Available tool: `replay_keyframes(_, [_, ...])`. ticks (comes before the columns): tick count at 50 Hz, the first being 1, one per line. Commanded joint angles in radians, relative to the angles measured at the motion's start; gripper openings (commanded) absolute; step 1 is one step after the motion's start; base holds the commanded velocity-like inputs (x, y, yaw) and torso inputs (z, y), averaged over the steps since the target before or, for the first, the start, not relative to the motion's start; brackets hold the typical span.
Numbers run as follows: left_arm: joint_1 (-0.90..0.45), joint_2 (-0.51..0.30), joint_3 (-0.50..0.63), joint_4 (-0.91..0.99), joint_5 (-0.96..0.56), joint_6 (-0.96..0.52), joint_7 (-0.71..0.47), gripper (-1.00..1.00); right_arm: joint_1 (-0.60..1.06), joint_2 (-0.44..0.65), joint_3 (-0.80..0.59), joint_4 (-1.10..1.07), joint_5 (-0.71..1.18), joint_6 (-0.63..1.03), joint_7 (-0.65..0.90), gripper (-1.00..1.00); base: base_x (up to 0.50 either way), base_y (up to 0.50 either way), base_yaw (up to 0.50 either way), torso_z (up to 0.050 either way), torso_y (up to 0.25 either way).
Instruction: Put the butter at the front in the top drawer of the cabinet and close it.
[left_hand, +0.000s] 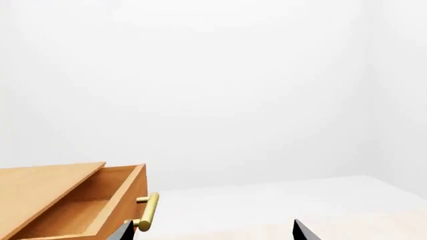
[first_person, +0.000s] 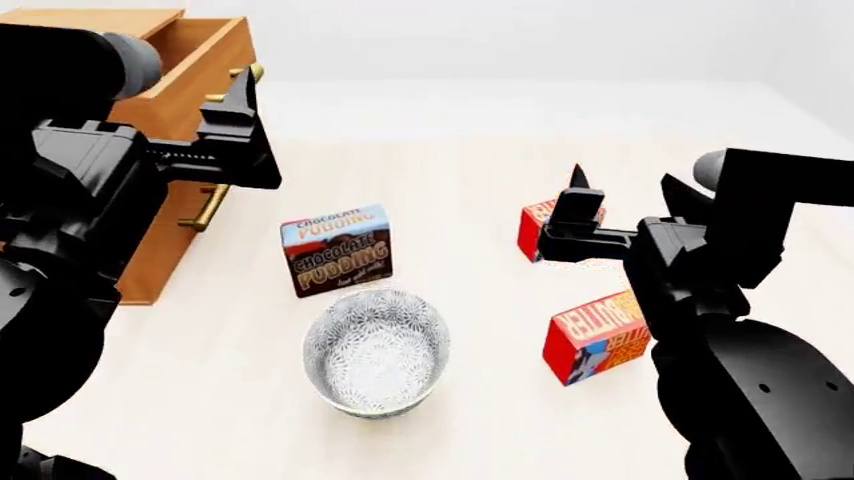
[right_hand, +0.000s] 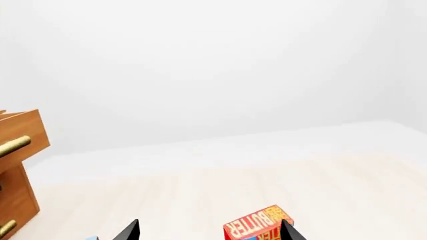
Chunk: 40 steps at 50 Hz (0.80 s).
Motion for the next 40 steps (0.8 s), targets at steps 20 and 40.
replay_keyframes(20, [-0.017, -0.026, 0.022, -0.030, -0.042, 0.051, -0.024, 1.00, 0.012, 0.018, 0.010, 0.043, 0.098, -0.032, 0.076, 1.00, 0.40, 0.00, 0.00, 0.000, 0.001])
replay_keyframes(40, [-0.172, -0.079, 0.105, -0.174, 0.007, 0.054, -0.039, 1.00, -0.009, 0.039, 0.019, 0.057, 0.138, -0.048, 0.102, 1.00, 0.18, 0.00, 0.00, 0.000, 0.001])
